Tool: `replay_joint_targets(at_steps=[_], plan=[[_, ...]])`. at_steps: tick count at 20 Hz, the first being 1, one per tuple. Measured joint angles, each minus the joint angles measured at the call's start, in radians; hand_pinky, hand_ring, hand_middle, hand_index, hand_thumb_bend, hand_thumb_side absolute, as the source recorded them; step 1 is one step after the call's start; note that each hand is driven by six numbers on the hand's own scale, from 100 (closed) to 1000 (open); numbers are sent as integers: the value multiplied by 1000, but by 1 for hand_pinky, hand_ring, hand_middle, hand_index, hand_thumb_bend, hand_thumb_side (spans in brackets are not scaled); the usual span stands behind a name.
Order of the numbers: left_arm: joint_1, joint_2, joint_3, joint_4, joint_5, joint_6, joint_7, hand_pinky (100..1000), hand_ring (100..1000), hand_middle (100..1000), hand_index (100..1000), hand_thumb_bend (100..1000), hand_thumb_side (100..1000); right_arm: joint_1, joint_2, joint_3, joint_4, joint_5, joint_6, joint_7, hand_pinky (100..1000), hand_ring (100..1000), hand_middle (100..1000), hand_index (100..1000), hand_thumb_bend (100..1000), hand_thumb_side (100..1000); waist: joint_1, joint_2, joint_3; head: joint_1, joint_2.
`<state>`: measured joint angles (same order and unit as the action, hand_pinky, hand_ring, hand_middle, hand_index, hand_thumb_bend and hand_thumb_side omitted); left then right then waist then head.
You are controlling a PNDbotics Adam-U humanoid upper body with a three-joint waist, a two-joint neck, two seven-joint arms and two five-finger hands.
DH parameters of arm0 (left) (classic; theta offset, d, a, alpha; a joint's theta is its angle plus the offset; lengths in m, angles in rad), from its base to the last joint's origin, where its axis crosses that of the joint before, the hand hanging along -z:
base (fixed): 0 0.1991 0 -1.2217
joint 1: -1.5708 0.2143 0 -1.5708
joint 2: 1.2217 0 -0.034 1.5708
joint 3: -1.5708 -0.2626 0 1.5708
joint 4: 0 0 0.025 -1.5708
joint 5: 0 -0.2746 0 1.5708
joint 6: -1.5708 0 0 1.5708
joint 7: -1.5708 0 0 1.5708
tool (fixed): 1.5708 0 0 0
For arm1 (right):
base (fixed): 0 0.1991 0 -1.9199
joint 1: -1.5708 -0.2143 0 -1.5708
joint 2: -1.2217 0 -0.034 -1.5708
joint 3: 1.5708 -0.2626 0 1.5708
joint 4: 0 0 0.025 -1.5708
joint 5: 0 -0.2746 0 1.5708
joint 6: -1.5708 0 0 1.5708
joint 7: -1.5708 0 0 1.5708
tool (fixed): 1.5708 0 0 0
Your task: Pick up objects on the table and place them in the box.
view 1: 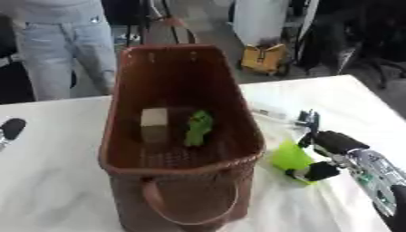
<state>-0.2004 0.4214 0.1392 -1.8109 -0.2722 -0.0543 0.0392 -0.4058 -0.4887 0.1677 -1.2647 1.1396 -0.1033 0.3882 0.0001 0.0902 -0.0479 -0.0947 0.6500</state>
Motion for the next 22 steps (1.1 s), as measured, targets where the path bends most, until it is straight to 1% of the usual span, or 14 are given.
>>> replay_joint_targets(at_steps=[3, 4, 5, 6, 7, 8, 9, 10, 11, 13, 14, 15, 18, 22], plan=[[0, 0, 0, 0, 0, 0, 0, 671, 633, 653, 792, 738, 504, 0, 1, 1, 4, 30, -5, -5, 535, 620, 660, 735, 618, 635, -1, 0, 0, 0, 0], [0, 0, 0, 0, 0, 0, 0, 671, 633, 653, 792, 737, 504, 0, 1, 2, 5, 35, -6, -7, 525, 601, 627, 707, 615, 607, -1, 0, 0, 0, 0], [0, 0, 0, 0, 0, 0, 0, 671, 633, 653, 792, 737, 504, 0, 1, 3, 9, 40, -7, -8, 525, 601, 627, 707, 615, 607, -1, 0, 0, 0, 0], [0, 0, 0, 0, 0, 0, 0, 671, 633, 653, 792, 736, 504, 0, 1, 5, 11, 46, -8, -9, 463, 550, 544, 629, 587, 524, -1, 0, 0, 0, 0], [0, 0, 0, 0, 0, 0, 0, 671, 633, 653, 792, 736, 504, -3, 2, 5, 11, 48, -8, -10, 463, 550, 544, 629, 587, 524, -1, 0, 0, 0, 0], [0, 0, 0, 0, 0, 0, 0, 672, 633, 653, 792, 733, 507, -6, 2, 5, 13, 49, -7, -13, 400, 502, 474, 547, 552, 397, -1, 0, 1, 0, 0], [0, 0, 0, 0, 0, 0, 0, 672, 633, 653, 792, 733, 507, -7, 4, 5, 16, 51, -4, -16, 400, 502, 474, 547, 552, 397, -2, 0, 1, 0, 0], [0, 0, 0, 0, 0, 0, 0, 672, 633, 653, 792, 733, 509, -7, 5, 5, 18, 52, 0, -20, 383, 491, 441, 511, 536, 351, -2, 0, 1, 0, 0], [0, 0, 0, 0, 0, 0, 0, 672, 633, 653, 792, 732, 508, -7, 5, 5, 21, 52, 5, -27, 373, 484, 429, 500, 530, 335, -2, -1, 1, 0, 0], [0, 0, 0, 0, 0, 0, 0, 672, 633, 653, 792, 731, 509, -7, 7, 3, 22, 53, 18, -45, 358, 476, 411, 482, 522, 320, -2, -1, 1, 0, 0], [0, 0, 0, 0, 0, 0, 0, 672, 633, 653, 792, 730, 509, -5, 9, 0, 22, 53, 24, -57, 346, 470, 402, 473, 466, 331, -2, -1, 1, 0, 0], [0, 0, 0, 0, 0, 0, 0, 672, 633, 653, 792, 730, 509, -3, 9, -2, 21, 52, 31, -69, 337, 465, 393, 467, 515, 310, -2, -1, 0, 0, 0], [0, 0, 0, 0, 1, 0, 0, 672, 633, 654, 792, 729, 509, 7, 9, -11, 15, 34, 50, -98, 308, 450, 374, 454, 493, 304, -1, 0, 0, 1, 0], [0, 0, 0, 0, 2, 0, 0, 672, 633, 654, 793, 730, 510, 20, 8, -36, -18, -52, 77, -115, 288, 435, 360, 439, 473, 307, 1, 1, -4, 2, 0]])
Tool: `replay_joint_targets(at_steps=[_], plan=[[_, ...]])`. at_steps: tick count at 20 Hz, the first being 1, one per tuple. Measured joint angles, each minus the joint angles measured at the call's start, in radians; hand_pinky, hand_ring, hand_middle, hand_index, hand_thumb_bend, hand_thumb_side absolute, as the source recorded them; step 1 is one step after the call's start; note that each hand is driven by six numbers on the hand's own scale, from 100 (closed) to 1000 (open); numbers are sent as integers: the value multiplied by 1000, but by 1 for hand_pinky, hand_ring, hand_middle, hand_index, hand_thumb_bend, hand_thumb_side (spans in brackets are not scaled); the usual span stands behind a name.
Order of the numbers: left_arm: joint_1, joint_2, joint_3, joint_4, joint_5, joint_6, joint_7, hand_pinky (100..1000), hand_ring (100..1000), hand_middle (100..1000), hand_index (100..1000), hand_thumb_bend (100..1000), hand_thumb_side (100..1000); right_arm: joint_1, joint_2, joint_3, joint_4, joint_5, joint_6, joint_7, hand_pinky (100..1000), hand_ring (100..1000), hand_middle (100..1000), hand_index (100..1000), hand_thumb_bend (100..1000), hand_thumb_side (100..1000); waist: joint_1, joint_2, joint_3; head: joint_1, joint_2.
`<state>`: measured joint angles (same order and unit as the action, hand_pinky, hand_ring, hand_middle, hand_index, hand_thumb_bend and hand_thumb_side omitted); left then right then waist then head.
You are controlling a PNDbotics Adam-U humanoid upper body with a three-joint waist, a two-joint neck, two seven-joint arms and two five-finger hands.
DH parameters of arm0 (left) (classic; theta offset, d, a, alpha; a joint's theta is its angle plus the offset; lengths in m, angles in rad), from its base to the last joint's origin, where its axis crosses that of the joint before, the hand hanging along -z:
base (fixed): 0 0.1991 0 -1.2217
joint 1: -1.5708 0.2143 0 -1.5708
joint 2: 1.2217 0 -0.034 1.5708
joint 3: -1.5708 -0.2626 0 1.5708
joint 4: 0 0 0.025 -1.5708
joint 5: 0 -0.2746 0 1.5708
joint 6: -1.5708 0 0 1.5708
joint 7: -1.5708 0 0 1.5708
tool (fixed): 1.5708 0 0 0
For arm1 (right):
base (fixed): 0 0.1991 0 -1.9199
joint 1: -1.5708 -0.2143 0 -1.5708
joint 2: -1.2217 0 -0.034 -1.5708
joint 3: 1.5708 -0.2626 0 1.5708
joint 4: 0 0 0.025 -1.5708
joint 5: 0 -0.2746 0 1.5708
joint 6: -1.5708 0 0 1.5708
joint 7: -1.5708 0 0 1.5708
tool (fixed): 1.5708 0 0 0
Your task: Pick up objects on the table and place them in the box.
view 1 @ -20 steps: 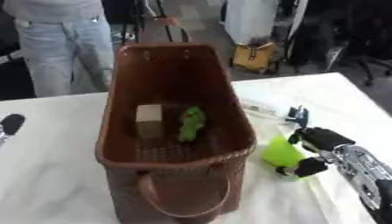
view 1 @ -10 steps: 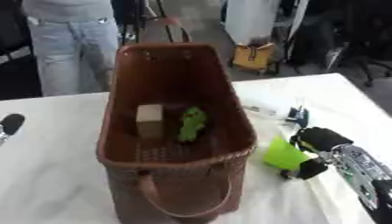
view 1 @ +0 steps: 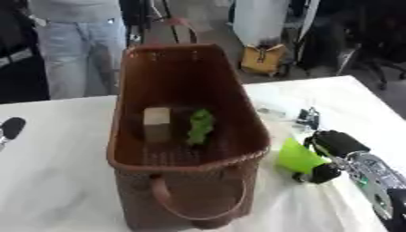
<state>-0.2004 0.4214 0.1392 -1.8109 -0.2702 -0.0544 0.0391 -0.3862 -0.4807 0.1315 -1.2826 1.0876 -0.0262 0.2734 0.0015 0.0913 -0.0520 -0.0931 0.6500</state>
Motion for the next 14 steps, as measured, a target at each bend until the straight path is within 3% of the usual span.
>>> replay_joint_targets(at_steps=[1, 2, 3, 4, 5, 14], plan=[[0, 0, 0, 0, 0, 0, 0, 672, 633, 654, 793, 730, 510, 0, -1, -6, -14, -26, 8, -1, 287, 434, 357, 437, 472, 306, 0, 0, -1, 0, 0], [0, 0, 0, 0, 1, 0, 0, 673, 633, 654, 793, 730, 510, 0, -5, -11, -29, -49, 15, -1, 280, 430, 358, 434, 182, 490, 0, 0, -2, 0, 0], [0, 0, 0, 0, 1, 0, 0, 673, 633, 654, 793, 729, 511, 1, -9, -17, -44, -73, 23, -1, 278, 428, 352, 433, 464, 313, -1, 0, -2, 0, 0], [0, 0, 0, 0, 1, 0, 0, 673, 633, 654, 793, 729, 511, 1, -12, -22, -59, -93, 29, -2, 275, 427, 351, 432, 357, 391, -1, 0, -2, 1, 0], [0, 0, 0, 0, 1, 0, 0, 673, 633, 654, 793, 729, 511, 4, -15, -27, -73, -113, 35, -3, 270, 424, 347, 429, 457, 315, -1, 0, -2, 2, 0], [0, 0, 0, 0, 1, 0, 0, 673, 633, 654, 793, 730, 511, -6, -48, -64, -200, -292, 74, -4, 244, 406, 329, 414, 439, 308, -1, 0, -3, 4, 0]])
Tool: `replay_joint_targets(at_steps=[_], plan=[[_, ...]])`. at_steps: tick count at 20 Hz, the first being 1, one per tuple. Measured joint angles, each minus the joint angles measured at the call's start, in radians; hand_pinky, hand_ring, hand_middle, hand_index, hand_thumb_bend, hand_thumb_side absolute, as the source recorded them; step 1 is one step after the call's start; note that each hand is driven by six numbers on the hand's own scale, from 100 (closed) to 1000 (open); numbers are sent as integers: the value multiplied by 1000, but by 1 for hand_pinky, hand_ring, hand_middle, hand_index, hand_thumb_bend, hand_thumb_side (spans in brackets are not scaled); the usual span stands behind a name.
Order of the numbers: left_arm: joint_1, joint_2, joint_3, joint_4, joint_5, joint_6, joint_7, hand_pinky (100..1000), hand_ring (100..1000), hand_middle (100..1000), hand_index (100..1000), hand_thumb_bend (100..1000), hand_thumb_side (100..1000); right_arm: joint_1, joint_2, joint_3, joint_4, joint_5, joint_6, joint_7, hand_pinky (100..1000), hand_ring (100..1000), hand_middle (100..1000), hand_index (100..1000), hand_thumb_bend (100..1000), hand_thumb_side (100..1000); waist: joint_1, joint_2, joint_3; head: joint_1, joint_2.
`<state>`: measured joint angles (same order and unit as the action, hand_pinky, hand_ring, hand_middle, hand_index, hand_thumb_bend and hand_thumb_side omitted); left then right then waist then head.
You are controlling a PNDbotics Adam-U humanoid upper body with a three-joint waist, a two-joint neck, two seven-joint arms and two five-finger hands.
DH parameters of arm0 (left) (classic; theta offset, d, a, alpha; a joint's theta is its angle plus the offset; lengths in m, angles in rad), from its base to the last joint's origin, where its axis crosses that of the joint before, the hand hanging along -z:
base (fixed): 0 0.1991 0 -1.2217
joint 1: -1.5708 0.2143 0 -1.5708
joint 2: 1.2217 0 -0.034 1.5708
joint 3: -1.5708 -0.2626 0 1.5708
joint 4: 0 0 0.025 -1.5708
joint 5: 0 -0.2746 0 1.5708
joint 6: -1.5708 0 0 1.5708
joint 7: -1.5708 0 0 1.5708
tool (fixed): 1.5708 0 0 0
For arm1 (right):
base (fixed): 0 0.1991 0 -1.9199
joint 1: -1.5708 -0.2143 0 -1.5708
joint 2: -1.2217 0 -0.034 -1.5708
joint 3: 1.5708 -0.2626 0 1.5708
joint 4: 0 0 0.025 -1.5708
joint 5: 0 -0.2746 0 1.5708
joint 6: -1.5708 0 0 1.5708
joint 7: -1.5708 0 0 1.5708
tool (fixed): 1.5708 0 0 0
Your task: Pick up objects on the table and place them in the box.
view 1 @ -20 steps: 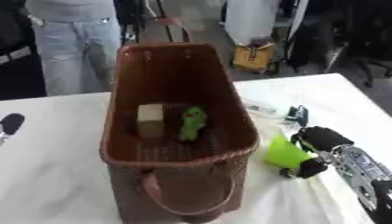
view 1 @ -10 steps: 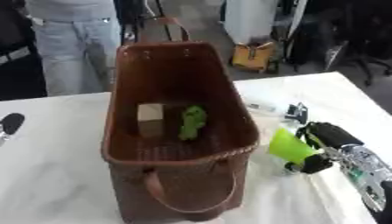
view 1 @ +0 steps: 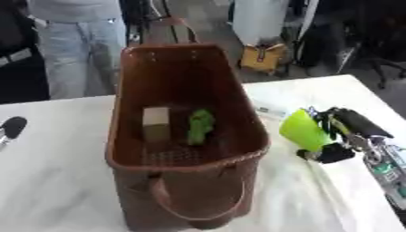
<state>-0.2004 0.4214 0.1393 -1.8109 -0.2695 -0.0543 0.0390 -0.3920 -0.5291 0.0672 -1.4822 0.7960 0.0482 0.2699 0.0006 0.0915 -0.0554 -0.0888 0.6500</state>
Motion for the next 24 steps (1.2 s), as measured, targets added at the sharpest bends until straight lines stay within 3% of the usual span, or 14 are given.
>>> replay_joint_targets(at_steps=[10, 18, 24], plan=[[0, 0, -1, 0, 0, 1, -3, 673, 633, 654, 792, 729, 511, -154, -50, 7, -106, -76, 17, -10, 253, 410, 334, 419, 450, 301, -6, -1, 4, -2, 0], [-1, 0, -7, 3, 2, -2, -7, 673, 633, 654, 792, 728, 511, -255, -46, 47, -167, -105, 9, -21, 255, 411, 335, 419, 471, 304, -15, -1, 16, -10, 0], [-3, 0, -13, 5, 5, -3, -8, 673, 633, 654, 793, 728, 511, -326, -14, 88, -162, -148, 6, -66, 240, 401, 325, 408, 483, 305, -15, -1, 28, -19, 0]])
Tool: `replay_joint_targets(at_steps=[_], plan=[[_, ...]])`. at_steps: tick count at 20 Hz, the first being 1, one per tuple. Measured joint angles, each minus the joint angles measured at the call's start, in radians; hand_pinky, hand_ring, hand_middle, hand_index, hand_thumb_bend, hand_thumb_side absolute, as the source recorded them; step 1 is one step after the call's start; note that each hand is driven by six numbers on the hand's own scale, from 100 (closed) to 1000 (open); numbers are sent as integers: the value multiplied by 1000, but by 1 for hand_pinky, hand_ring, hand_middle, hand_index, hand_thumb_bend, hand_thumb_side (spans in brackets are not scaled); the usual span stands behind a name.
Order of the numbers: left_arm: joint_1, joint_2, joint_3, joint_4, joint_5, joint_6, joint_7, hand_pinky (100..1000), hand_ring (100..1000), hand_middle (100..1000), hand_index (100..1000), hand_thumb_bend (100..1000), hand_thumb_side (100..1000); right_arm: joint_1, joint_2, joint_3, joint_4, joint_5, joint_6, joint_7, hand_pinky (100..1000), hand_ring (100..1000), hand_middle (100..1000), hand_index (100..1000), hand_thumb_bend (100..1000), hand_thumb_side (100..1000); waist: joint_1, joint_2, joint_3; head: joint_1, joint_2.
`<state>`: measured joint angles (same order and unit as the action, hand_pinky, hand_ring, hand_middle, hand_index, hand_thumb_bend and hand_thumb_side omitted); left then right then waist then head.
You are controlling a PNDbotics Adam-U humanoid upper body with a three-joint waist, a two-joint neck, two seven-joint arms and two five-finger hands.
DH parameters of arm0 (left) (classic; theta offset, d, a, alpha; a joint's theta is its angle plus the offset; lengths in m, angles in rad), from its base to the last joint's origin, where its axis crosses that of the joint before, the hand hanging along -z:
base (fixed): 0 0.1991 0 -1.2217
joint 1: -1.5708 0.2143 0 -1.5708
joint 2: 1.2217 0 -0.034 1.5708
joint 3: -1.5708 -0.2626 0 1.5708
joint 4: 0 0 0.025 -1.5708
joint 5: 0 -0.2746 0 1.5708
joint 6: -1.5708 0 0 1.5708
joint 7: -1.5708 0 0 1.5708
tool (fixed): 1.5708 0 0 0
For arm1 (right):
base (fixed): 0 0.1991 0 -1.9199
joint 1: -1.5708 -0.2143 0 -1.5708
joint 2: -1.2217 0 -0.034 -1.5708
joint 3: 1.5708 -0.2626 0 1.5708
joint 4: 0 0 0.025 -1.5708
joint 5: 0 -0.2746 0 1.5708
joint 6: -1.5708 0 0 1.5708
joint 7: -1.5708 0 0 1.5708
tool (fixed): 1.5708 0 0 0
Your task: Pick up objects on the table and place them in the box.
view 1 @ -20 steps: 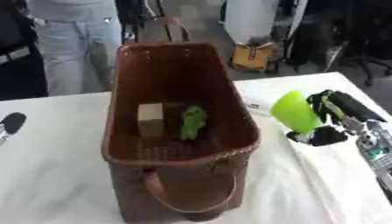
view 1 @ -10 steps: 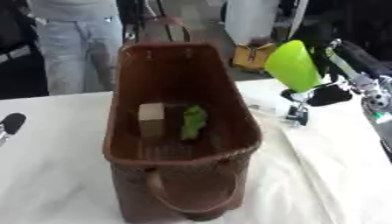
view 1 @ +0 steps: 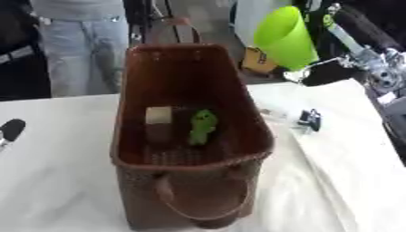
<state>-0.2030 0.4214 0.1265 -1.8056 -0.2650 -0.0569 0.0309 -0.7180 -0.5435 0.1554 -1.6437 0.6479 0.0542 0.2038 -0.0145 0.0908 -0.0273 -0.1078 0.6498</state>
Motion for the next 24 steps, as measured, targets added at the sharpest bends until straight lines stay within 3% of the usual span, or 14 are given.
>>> replay_joint_targets(at_steps=[7, 11, 24], plan=[[-6, 0, -6, 0, 1, -2, -7, 673, 633, 654, 792, 727, 512, -65, 73, 27, 27, -91, 17, -115, 224, 391, 313, 394, 508, 326, 1, 0, 14, -14, 0], [-8, 0, -9, 0, 1, -2, -11, 673, 633, 654, 793, 728, 510, -89, 111, 51, 32, -130, 11, -142, 226, 392, 312, 393, 506, 325, 3, 0, 19, -23, 0], [-8, 0, -12, 0, 2, -4, -13, 673, 633, 654, 792, 723, 513, -106, 146, 160, 49, -128, -73, -44, 235, 400, 319, 401, 482, 331, 1, -2, 22, -30, 0]])
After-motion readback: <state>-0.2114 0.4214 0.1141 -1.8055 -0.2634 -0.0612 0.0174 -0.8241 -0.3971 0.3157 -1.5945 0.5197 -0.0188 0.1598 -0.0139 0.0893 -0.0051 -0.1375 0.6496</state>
